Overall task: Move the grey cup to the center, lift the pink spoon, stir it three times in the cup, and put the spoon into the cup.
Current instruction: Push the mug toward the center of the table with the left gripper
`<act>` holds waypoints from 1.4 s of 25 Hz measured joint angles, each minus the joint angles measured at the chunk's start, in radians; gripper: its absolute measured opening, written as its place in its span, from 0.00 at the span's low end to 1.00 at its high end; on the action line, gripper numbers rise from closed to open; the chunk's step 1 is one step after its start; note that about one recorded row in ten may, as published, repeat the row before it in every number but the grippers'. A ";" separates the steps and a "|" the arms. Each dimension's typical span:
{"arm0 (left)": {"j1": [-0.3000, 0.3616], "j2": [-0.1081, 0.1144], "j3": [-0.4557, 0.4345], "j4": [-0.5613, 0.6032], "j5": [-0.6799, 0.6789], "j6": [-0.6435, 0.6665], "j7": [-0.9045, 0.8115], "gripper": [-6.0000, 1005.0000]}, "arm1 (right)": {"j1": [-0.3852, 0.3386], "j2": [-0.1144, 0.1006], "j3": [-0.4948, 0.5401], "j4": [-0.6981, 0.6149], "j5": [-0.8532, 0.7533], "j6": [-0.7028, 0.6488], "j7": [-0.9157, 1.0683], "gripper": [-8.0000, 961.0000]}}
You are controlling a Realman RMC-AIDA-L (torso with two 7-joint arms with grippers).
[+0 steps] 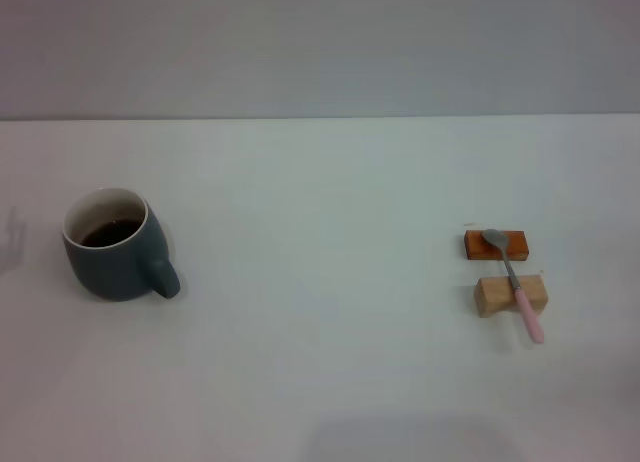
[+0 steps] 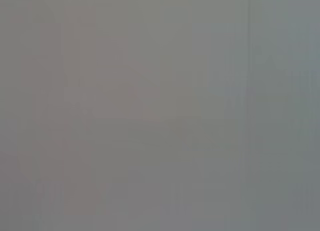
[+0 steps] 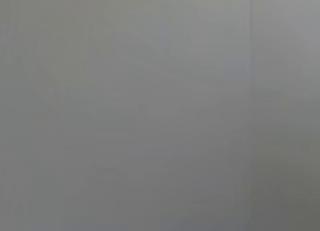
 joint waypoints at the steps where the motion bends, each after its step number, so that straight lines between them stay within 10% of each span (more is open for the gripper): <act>1: 0.001 0.000 0.009 0.000 0.000 -0.006 0.000 0.61 | -0.001 0.000 0.001 0.001 0.000 0.000 0.000 0.72; 21: 0.009 -0.005 0.075 0.000 -0.001 -0.070 0.000 0.60 | -0.004 -0.003 0.005 0.004 0.005 -0.021 0.026 0.72; 35: 0.007 -0.008 0.153 0.001 0.002 -0.088 0.000 0.18 | -0.004 -0.003 0.005 0.005 0.009 -0.024 0.027 0.72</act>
